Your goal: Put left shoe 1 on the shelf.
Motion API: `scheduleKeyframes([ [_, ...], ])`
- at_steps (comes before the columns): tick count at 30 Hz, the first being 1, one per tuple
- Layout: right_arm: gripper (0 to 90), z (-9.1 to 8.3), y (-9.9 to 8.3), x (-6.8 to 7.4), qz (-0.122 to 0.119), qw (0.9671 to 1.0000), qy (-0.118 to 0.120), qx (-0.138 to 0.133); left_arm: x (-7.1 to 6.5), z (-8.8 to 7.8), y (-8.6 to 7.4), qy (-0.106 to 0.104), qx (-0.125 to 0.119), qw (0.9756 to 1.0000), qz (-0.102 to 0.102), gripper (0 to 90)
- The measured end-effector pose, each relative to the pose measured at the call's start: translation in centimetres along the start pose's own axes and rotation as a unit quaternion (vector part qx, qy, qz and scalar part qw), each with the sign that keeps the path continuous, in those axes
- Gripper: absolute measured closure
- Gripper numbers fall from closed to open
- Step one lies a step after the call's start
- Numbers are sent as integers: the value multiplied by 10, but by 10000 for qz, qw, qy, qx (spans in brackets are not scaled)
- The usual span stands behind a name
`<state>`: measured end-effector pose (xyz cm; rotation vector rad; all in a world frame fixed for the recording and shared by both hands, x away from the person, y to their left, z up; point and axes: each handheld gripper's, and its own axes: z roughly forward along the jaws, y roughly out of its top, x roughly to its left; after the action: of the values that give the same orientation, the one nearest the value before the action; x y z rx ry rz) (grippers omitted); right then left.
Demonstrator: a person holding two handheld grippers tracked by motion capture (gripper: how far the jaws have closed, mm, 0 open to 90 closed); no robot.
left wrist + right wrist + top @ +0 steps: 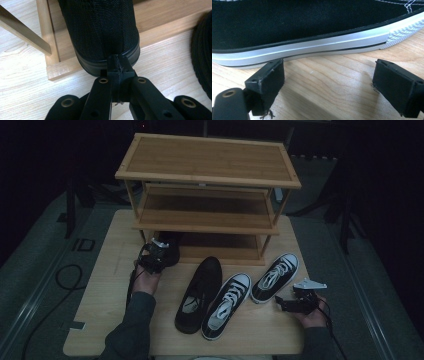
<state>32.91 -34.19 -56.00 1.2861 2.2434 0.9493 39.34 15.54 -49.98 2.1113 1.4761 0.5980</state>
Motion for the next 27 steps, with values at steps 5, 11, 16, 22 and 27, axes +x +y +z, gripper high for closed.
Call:
scheduleKeyframes([
  [5,103,0,0,0,-2,10000,1,0,-2,-6,-1,-176,-20,9998,-31,846],
  [11,103,0,0,0,-1,10000,0,-1,-12,-22,-2,-604,-91,9980,154,706],
  [16,103,0,0,0,-3,10000,1,-1,-19,-33,-2,-946,-150,9951,256,627],
  [22,103,0,0,0,-11,10000,-1,-6,-27,-51,-1,-1236,-253,9912,389,564],
  [27,103,0,0,0,0,10000,1,0,-38,-65,1,-1315,-195,9898,512,504],
])
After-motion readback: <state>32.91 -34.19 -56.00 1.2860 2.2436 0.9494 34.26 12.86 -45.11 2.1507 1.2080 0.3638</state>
